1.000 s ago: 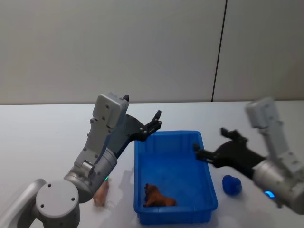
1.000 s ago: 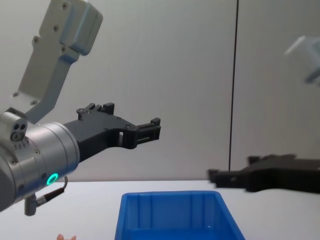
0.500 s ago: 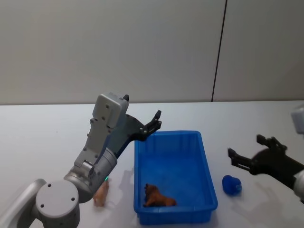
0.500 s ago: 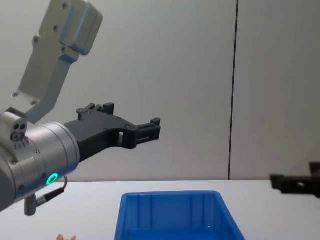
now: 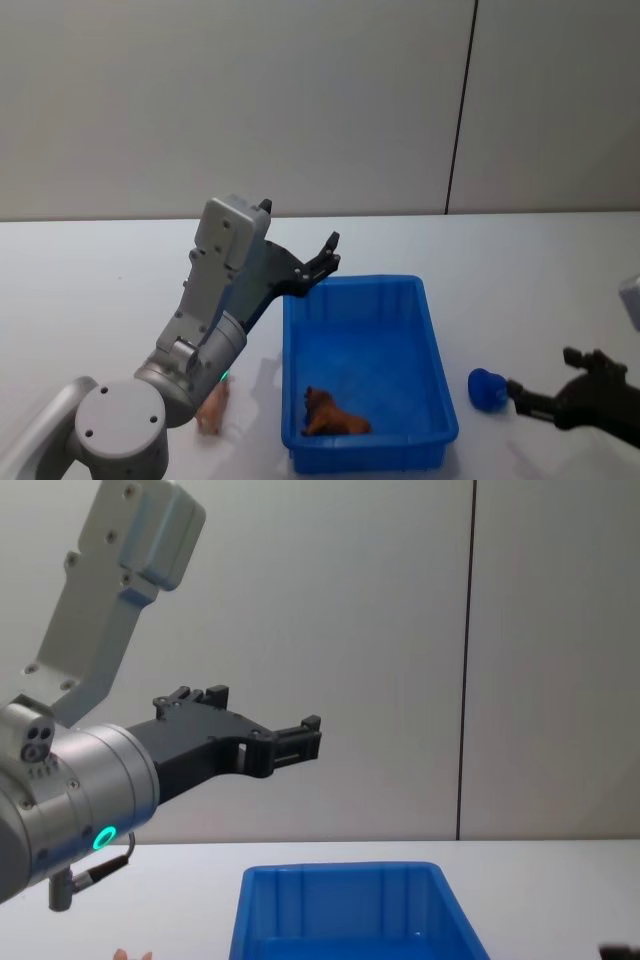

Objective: Pick up the two dolls from the table and place them into the box.

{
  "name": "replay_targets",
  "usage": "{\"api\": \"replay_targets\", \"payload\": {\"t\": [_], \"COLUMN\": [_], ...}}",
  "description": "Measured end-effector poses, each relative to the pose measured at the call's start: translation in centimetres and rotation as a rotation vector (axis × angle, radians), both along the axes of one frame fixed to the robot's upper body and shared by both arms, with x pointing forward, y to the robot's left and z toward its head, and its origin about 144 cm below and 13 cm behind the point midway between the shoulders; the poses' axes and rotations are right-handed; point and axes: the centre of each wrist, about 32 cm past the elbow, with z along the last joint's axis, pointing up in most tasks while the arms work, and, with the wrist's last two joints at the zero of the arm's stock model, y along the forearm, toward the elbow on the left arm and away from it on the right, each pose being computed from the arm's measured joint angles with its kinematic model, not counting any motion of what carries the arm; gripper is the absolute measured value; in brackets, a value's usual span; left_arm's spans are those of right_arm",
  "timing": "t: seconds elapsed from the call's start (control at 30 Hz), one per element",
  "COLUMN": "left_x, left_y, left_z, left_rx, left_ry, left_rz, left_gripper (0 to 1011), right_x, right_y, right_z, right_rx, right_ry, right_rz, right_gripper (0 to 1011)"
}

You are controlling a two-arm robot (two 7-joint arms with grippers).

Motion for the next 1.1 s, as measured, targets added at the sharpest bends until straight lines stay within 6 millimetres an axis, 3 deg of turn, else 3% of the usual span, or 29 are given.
{"api": "replay_targets", "payload": {"t": [0.33, 1.1], "left_x": [0.0, 0.0], "left_y": [0.0, 0.0], "left_z": [0.0, 0.0], "left_rx": [0.0, 0.0], "left_ry": [0.0, 0.0], "left_rz": [0.0, 0.0], "left_gripper": [1003, 1003], "right_x": [0.3, 3.2], "right_y": [0.2, 3.0], "right_z": [-1.3, -4.6], "right_rx": [-0.059, -0.115], "right_ry": [0.068, 0.107], "right_rz": [0.008, 0.046], "right_gripper": [1001, 1001]}}
